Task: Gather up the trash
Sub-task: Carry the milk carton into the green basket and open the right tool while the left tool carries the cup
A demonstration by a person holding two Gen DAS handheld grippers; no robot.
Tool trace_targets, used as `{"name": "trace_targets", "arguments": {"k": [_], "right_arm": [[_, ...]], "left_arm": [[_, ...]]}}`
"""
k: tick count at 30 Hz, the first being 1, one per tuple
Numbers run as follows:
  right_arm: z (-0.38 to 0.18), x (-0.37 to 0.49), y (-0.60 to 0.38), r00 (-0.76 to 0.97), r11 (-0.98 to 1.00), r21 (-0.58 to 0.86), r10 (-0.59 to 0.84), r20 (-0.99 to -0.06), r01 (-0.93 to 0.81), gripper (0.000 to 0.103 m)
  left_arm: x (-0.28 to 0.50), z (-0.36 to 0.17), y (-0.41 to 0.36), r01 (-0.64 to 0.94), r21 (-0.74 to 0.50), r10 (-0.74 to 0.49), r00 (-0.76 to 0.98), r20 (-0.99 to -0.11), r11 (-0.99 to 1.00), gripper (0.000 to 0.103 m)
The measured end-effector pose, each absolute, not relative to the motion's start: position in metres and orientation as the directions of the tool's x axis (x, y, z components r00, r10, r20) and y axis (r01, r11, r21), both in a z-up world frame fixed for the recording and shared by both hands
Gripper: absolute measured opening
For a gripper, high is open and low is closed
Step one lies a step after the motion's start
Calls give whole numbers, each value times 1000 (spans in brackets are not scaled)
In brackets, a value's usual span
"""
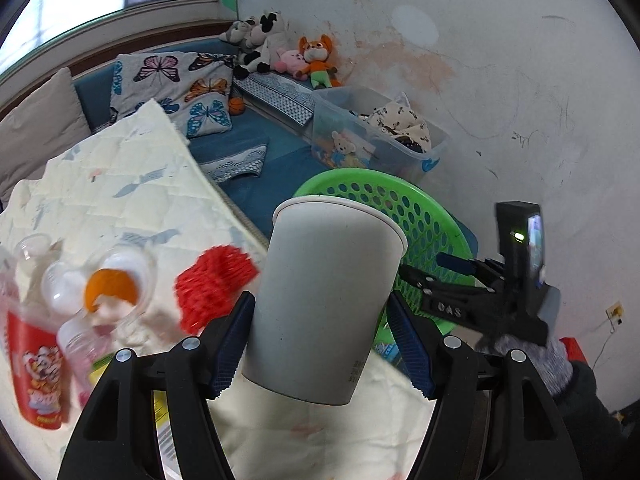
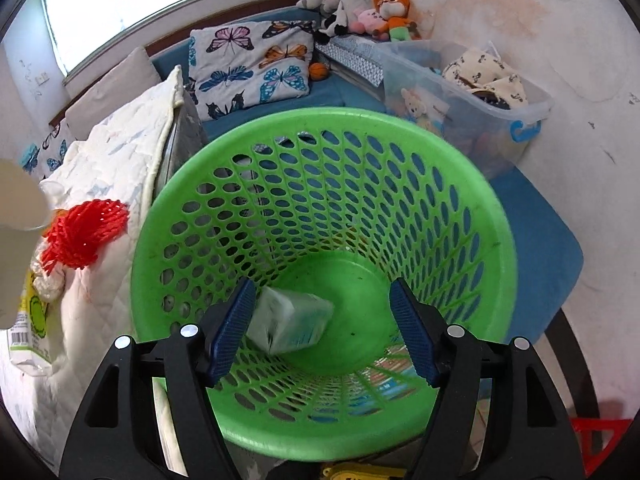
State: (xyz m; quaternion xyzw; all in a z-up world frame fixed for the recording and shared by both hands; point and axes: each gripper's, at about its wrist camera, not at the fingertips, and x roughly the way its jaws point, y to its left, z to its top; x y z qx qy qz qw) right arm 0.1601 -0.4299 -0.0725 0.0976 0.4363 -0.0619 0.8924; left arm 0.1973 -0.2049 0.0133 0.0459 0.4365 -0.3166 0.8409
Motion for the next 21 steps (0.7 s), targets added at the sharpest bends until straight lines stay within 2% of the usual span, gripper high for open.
{"name": "trace_targets", "arguments": {"k": [6, 21], "right_arm": [[-59, 139, -436, 633, 974, 123, -26, -774, 191, 70], [-50, 105, -453, 653, 964, 145, -37, -757, 222, 70]], "left_arm": [[212, 0, -236, 567, -228, -493, 371, -787, 791, 66], [228, -29, -291, 570, -196, -444, 337, -830, 798, 67]]}}
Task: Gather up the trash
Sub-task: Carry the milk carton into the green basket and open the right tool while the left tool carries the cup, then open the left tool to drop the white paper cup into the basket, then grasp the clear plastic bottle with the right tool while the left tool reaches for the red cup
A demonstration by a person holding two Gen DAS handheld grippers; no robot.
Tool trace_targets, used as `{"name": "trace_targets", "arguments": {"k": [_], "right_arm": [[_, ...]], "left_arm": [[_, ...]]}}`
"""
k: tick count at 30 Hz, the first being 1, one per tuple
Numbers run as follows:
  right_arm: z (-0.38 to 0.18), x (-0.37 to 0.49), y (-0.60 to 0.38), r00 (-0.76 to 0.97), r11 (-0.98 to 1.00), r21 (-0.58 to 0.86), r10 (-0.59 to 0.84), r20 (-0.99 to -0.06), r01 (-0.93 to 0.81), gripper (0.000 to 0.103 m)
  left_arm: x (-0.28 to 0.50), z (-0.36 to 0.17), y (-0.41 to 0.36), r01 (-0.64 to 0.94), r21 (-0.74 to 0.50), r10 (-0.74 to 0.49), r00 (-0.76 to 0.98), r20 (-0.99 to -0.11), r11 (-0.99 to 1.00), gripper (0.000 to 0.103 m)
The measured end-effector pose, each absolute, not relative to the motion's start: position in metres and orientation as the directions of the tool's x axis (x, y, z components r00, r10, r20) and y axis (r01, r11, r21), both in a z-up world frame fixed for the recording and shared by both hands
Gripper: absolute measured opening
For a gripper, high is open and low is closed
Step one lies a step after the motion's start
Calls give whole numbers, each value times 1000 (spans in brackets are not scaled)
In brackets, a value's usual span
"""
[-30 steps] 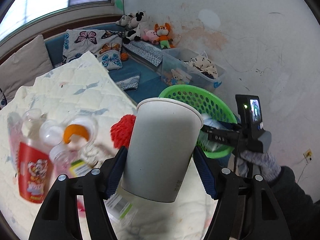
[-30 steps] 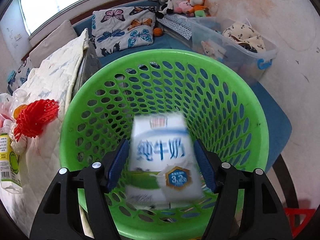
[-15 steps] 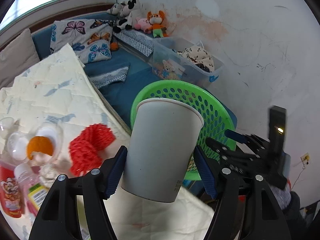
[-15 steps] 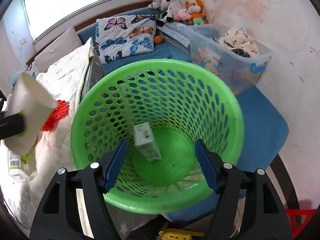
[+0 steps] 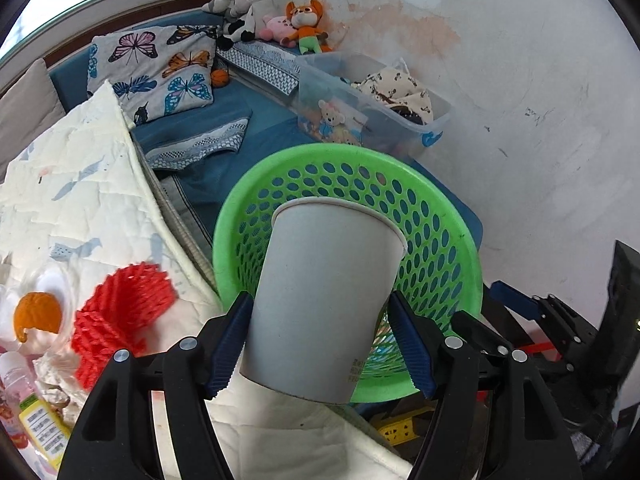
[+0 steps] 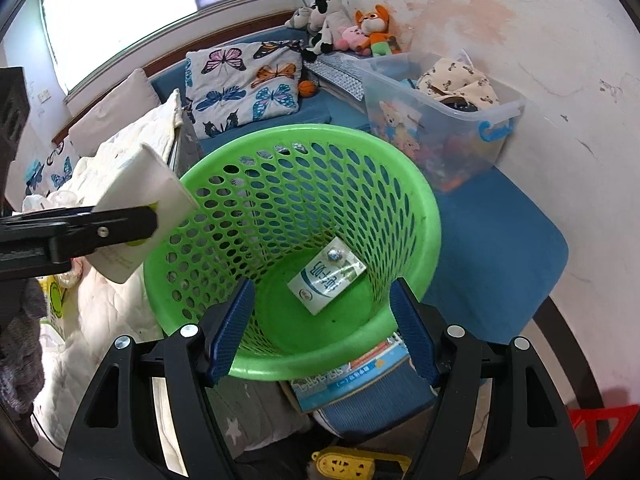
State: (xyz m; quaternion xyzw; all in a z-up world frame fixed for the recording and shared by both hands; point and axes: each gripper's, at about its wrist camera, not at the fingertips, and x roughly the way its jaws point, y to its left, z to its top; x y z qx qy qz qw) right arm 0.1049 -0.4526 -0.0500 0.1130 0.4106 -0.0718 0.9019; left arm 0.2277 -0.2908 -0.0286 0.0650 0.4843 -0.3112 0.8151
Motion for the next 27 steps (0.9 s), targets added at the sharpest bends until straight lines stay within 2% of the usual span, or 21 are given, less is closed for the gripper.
{"name": "trace_targets", "arguments": {"k": [3, 5, 17, 27], "right_arm": [[-50, 101, -453, 655, 963, 145, -40, -755, 226, 70], [-50, 99, -454, 655, 963, 144, -42, -755, 228, 70], [-33, 82, -426, 685, 974, 145, -15, -728, 175, 71], [-20, 81, -384, 706, 984, 147, 36, -707, 98, 71]], "left_arm": [[228, -30, -294, 573, -201, -452, 337, -826, 795, 73], [226, -29, -294, 576, -207, -460, 336, -822, 790, 85], [191, 4, -242, 573, -164, -463, 425, -778, 803, 85], [172, 22, -157, 466, -110, -378, 534, -756, 878, 85]]}}
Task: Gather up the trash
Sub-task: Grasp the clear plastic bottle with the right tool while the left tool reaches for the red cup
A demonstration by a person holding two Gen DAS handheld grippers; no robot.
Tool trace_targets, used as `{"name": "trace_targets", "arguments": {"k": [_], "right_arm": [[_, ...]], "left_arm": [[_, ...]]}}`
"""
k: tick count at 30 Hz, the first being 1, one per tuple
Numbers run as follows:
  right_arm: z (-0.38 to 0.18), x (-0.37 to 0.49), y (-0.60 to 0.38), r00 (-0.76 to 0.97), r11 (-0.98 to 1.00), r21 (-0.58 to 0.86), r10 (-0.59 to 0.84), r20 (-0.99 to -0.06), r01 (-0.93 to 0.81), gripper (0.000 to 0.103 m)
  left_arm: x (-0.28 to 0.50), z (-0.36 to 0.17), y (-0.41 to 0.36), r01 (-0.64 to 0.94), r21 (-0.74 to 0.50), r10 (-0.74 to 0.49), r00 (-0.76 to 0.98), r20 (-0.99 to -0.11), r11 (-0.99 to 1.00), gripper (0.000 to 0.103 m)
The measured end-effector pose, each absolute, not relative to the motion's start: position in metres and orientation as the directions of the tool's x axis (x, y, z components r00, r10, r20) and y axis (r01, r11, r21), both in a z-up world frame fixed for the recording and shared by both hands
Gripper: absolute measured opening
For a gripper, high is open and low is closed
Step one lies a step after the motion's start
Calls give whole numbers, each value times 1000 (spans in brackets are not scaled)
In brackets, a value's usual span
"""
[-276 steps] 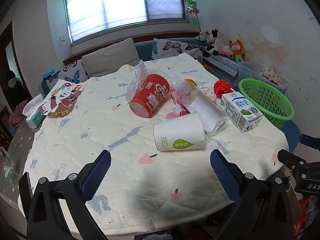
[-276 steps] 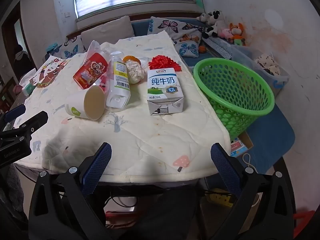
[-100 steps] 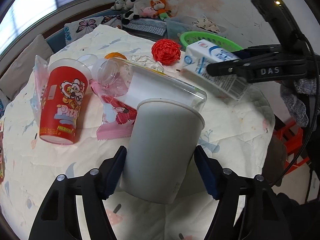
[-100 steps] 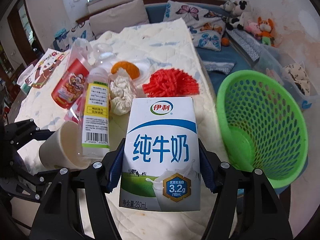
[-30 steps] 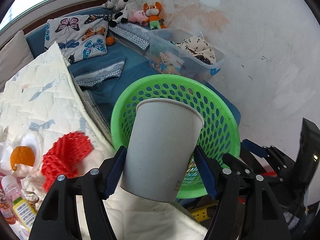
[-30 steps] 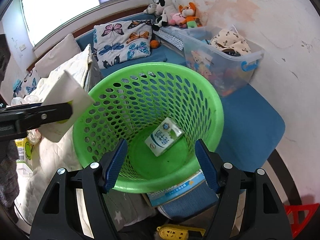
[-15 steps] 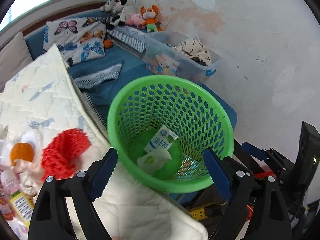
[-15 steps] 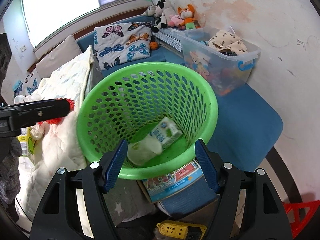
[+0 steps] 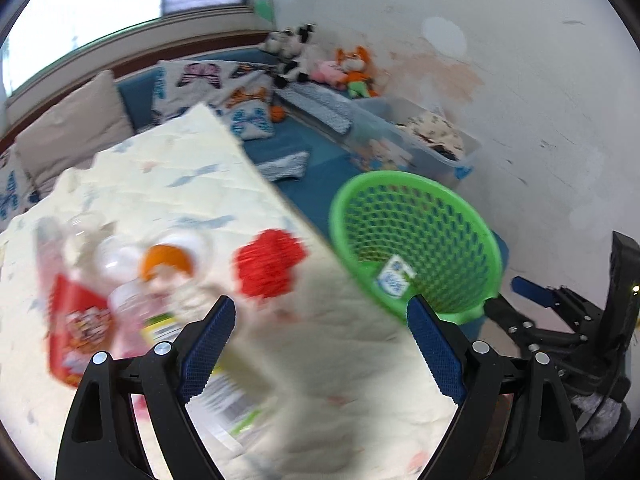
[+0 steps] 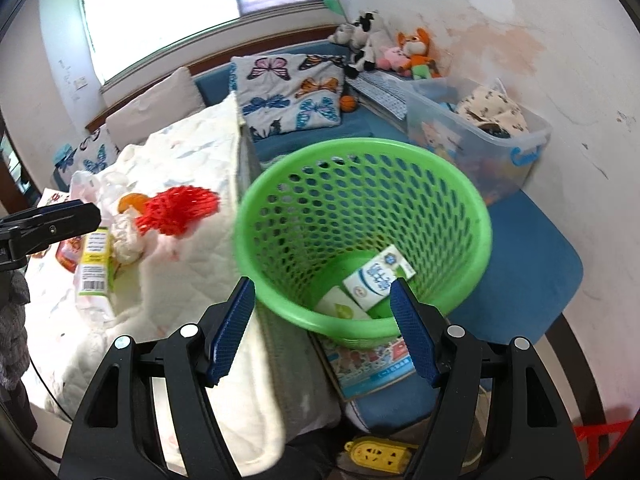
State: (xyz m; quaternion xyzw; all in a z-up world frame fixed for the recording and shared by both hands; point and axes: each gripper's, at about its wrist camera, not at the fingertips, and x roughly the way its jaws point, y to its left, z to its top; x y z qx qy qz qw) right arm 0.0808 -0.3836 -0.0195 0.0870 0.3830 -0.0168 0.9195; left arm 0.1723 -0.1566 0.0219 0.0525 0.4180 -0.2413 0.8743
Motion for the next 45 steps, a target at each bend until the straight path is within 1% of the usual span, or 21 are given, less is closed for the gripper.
{"name": "trace_targets", "arguments": {"k": [12, 18, 25, 28, 30, 34, 38, 45], "right_arm": [[-12, 93, -326, 706, 989, 147, 124, -697, -29, 71], [-11, 103, -286, 685, 975, 178, 220, -694, -133, 71], [-16, 119, -236, 635, 944, 220, 329, -699, -247, 70], [-21, 127, -215, 608, 930, 231, 362, -706, -286, 67], [-24, 131, -207, 591, 920, 242, 385, -708, -309, 63], [-29, 143, -189, 565, 902, 264, 421, -710, -342, 61], [-32, 157, -177, 544, 888, 284, 449, -709, -362, 61], [-38, 179, -158, 513, 878, 277, 458, -726, -391, 61]], "left_arm": [[178, 18, -50, 280, -162, -302, 580, -756, 946, 85], [178, 16, -19, 233, -157, -269, 595, -757, 960, 85], [174, 11, 9, 207, -164, -257, 596, -761, 964, 83], [170, 8, 19, 203, -166, -256, 594, -763, 965, 78], [168, 7, 25, 200, -169, -256, 592, -764, 965, 77], [166, 5, 33, 201, -163, -253, 588, -768, 966, 73], [163, 3, 41, 199, -169, -256, 590, -766, 965, 73], [165, 3, 57, 186, -170, -249, 598, -762, 968, 73]]}}
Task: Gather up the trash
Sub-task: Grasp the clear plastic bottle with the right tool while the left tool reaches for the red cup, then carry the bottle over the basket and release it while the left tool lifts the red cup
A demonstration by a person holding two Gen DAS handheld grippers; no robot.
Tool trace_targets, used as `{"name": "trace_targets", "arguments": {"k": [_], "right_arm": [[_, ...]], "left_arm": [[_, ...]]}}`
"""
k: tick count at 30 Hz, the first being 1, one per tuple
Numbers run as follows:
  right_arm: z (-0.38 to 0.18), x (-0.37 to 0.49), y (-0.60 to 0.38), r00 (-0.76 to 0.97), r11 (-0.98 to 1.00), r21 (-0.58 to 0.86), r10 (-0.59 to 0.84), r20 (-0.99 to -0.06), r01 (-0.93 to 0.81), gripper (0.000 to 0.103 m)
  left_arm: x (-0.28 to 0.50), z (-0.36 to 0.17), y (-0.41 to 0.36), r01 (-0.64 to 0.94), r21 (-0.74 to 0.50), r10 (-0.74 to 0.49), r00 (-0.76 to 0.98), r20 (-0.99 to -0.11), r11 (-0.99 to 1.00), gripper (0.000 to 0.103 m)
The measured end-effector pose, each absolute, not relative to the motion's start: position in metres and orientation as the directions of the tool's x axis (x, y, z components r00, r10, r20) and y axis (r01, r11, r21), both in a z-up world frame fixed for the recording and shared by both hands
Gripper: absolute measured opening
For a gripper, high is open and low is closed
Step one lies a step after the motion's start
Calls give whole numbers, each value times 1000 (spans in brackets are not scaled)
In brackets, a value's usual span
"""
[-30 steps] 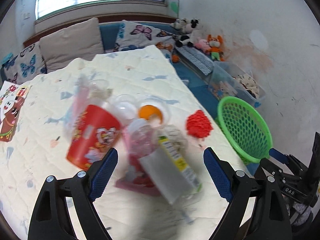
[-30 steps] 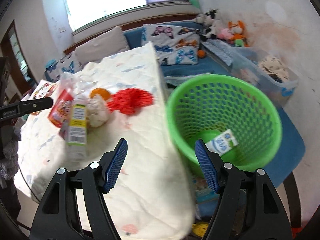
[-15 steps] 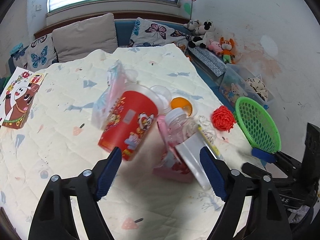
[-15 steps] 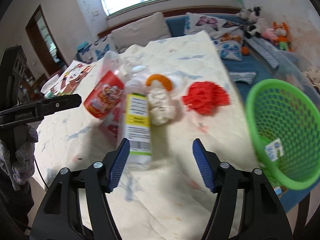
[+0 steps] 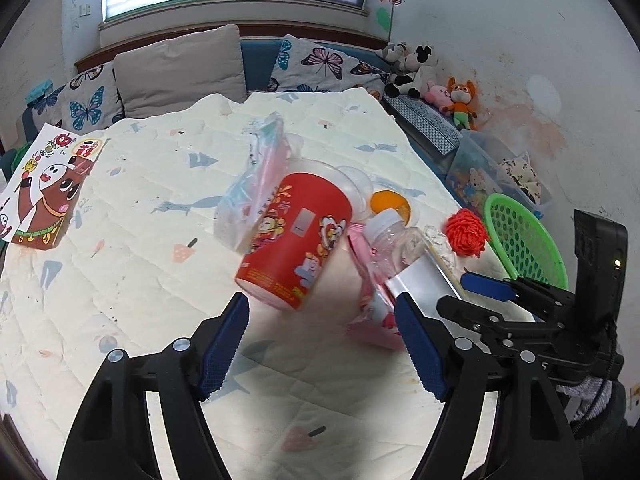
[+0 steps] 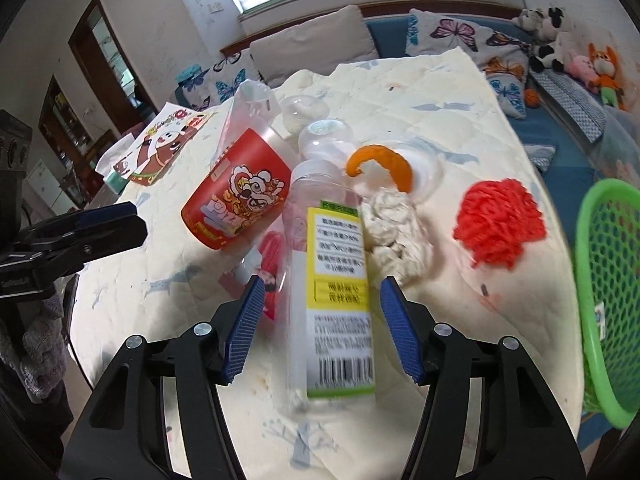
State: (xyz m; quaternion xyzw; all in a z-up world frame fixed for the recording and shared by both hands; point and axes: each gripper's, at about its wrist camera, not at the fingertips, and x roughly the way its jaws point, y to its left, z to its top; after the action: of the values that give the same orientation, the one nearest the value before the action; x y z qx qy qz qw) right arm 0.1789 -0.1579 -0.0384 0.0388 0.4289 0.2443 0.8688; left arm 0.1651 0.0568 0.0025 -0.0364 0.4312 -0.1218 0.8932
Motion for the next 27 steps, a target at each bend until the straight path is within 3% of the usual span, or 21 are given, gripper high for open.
{"name": "trace_targets", "arguments": {"k": [10, 14, 27], "right_arm": [[-51, 196, -146, 478, 867, 300, 475, -739, -399, 58], [-49, 193, -143, 484, 871, 280, 463, -742, -404, 50], [-30, 164, -156, 532, 876, 250, 454, -714, -412, 49]], "left_arm": [[183, -6, 65, 178, -173, -246, 586, -772, 969, 73], [195, -6, 64, 183, -170, -246, 587, -771, 968, 72], [230, -9, 44, 293, -168, -312, 566, -763, 941, 67]]}}
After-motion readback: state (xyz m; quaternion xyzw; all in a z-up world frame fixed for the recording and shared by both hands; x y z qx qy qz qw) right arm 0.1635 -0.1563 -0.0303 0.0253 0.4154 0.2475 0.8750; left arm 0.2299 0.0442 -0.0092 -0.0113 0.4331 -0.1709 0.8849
